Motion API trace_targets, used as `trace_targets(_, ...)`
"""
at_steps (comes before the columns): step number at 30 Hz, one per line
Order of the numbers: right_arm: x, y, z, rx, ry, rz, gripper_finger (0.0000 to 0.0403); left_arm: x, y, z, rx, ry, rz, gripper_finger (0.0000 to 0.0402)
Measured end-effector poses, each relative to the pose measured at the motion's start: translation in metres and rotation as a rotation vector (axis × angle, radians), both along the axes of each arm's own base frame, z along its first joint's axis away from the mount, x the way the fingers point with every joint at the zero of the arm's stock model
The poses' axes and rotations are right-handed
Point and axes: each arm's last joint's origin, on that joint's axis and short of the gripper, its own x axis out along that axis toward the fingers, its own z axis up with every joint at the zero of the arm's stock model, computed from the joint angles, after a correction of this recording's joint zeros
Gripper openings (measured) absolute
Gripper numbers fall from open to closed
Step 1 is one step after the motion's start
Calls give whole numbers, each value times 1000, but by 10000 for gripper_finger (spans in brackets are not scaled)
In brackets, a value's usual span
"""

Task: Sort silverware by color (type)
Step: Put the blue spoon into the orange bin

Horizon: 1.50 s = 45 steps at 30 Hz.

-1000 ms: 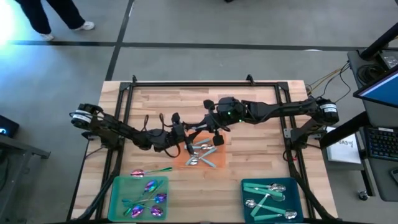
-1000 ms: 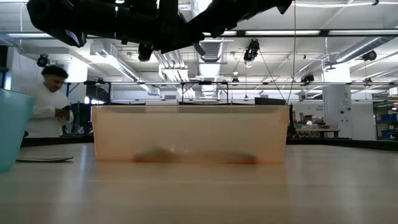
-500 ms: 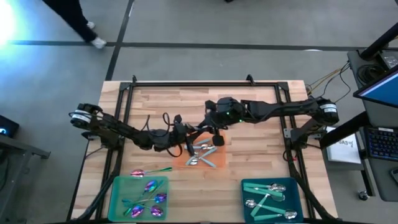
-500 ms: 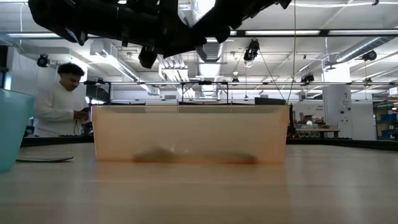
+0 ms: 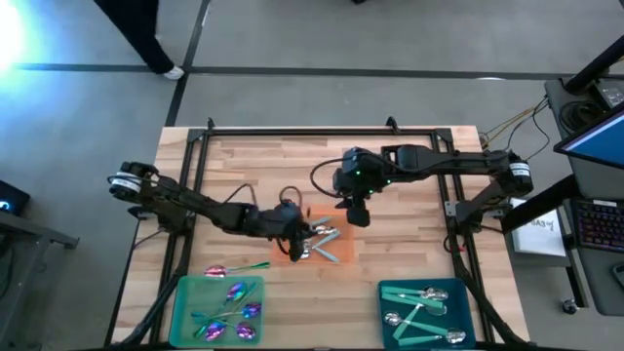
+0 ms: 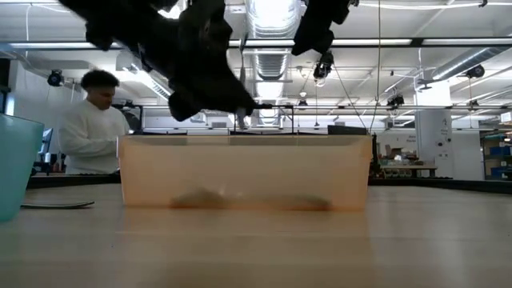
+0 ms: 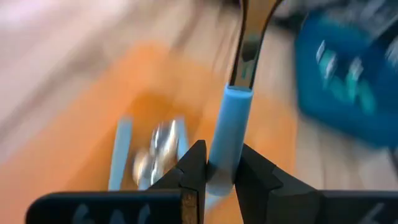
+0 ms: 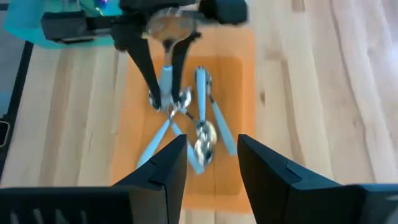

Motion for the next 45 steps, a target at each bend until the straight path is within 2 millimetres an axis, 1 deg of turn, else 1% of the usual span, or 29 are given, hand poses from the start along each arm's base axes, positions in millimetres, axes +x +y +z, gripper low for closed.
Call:
trace_targets(2,-2,0,0,18,24,-21,128,2,-1,4,-17,132,-15,38)
trace_targets(6,-6,0,-3,41,78,-47,119,3,-3,21,21,386,-27,38)
trace_targets(8,-7,1,-6,48,107,-56,114,3,-3,28,51,488,-41,38)
trace_targets(10,-9,1,-8,57,133,-69,110,5,-4,30,53,549,-74,41)
trace_targets(13,-11,1,-10,61,165,-74,104,8,-7,28,26,585,-116,73)
trace_targets(16,-13,2,-12,61,188,-73,99,10,-8,22,15,609,-130,106)
trace_targets(20,-14,2,-12,62,196,-73,95,11,-8,18,9,623,-121,128)
trace_targets(22,-15,2,-13,60,212,-70,93,9,-8,17,-11,651,-111,132)
trace_targets(24,-16,2,-14,60,230,-69,93,1,-11,17,-63,715,-139,134)
trace_targets(28,-18,2,-16,59,248,-66,95,-17,-29,21,-133,828,-177,135)
trace_targets(34,-18,2,-20,38,253,-33,91,-48,-61,23,-93,991,-196,136)
trace_targets(37,-18,2,-21,33,252,-26,91,-60,-72,22,-37,1048,-166,136)
trace_targets(41,-17,2,-22,31,253,-22,93,-59,-77,22,-8,987,-125,135)
trace_targets(45,-17,2,-23,31,249,-23,89,-45,-76,23,-8,867,-201,128)
